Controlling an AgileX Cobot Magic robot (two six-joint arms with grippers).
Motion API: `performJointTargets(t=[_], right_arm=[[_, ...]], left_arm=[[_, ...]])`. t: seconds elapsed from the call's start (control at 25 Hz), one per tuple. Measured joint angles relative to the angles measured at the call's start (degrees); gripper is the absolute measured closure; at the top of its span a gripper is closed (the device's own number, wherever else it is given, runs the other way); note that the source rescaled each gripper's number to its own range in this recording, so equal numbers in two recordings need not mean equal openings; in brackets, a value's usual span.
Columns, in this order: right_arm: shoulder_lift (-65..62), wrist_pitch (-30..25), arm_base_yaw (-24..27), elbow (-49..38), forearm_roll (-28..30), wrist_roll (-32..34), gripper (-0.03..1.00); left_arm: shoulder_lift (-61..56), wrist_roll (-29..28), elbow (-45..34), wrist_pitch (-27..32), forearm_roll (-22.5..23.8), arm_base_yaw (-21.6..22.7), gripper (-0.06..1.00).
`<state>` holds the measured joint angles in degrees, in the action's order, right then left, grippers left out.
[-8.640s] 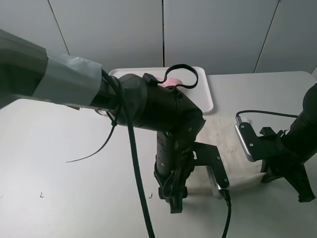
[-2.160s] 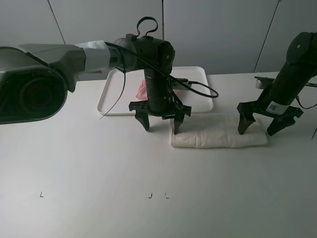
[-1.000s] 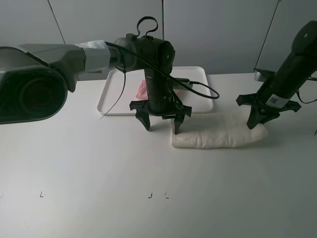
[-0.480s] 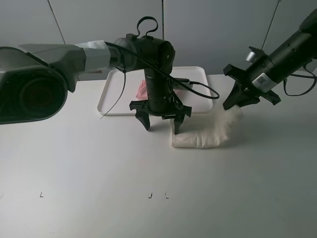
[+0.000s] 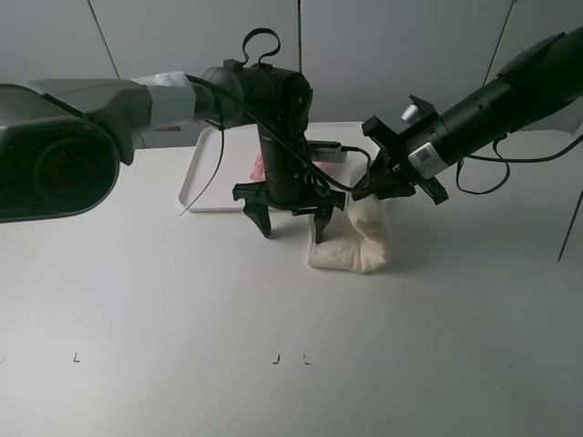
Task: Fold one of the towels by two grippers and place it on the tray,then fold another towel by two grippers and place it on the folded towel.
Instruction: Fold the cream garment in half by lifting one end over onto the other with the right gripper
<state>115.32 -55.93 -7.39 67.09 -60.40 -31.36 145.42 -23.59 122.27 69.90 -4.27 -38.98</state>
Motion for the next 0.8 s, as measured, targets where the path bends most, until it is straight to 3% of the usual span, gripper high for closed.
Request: performJointTargets(t=[0.16,0.44,0.8], right_arm=[[1.5,1.0,-0.5,-1.2,-4.6,-3.4,0.94],[2.3,1.8,-0.6,-1.5,-5.1,-4.4,0.94],[2.3,2.3,-0.6,-1.5,-5.2,-5.3,0.94]], left_arm=[[0.3,2.4,0.0,0.3,-3.0,1.8,-0.05],[0.3,6.7,0.1,0.4,-5.2,2.6,-0.05],[-3.2,12.7,3.6,0.0,-15.2,8.7,-0.05]])
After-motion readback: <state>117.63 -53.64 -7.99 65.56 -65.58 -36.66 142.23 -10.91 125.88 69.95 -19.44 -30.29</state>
